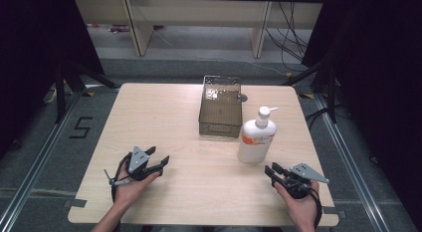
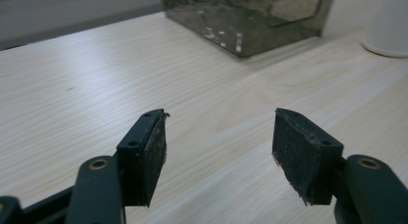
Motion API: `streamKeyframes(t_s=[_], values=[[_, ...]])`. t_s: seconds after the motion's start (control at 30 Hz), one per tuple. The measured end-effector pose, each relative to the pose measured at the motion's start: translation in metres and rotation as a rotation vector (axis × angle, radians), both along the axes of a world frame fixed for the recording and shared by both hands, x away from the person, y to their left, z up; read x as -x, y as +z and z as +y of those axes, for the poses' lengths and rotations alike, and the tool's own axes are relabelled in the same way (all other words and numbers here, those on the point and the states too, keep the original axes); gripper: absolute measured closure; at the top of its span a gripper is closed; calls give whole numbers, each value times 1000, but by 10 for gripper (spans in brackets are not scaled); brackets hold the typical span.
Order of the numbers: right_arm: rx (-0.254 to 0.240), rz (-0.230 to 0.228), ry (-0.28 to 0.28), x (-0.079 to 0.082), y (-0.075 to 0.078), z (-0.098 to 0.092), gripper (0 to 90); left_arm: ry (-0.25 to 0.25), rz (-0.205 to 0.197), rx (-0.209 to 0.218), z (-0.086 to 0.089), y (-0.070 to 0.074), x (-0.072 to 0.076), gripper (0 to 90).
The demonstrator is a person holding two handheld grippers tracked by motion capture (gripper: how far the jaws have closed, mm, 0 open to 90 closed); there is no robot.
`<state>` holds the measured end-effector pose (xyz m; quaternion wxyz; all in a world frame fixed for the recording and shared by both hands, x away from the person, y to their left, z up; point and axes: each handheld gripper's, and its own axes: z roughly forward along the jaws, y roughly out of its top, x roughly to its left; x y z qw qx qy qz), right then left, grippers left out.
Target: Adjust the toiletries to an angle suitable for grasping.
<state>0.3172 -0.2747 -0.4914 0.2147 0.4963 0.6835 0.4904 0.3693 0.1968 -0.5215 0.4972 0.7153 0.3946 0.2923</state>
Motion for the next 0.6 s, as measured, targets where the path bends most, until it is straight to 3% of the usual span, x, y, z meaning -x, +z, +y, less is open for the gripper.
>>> streamKeyframes(t_s=[0.1,0.13,0.17,0.2,0.27,0.3,0.33,0.4,0.43,0.5,0.57,0.6], values=[[48,-40,33,0,5,10,822,25,-20,23,4,0,2,351],[19,-34,22,1,7,17,870,37,-31,38,6,0,3,353],[49,-61,33,0,8,18,888,35,-37,36,6,0,4,357],[22,-59,36,0,11,24,900,35,-41,33,6,0,4,362],[29,-97,46,-4,14,30,900,36,-48,30,6,0,5,366],[30,-82,31,-3,17,34,900,36,-50,26,5,0,5,368],[49,-117,48,-7,19,36,900,35,-49,26,5,0,5,368],[38,-96,43,-7,22,43,900,36,-49,26,6,0,5,367],[53,-126,57,-10,23,43,900,34,-53,39,6,-1,4,367],[32,-123,62,-11,24,48,900,41,-41,43,7,0,5,365],[48,-159,44,-11,27,48,900,50,-38,48,8,0,4,364],[29,-161,30,-11,28,49,900,51,-37,48,8,0,4,364]])
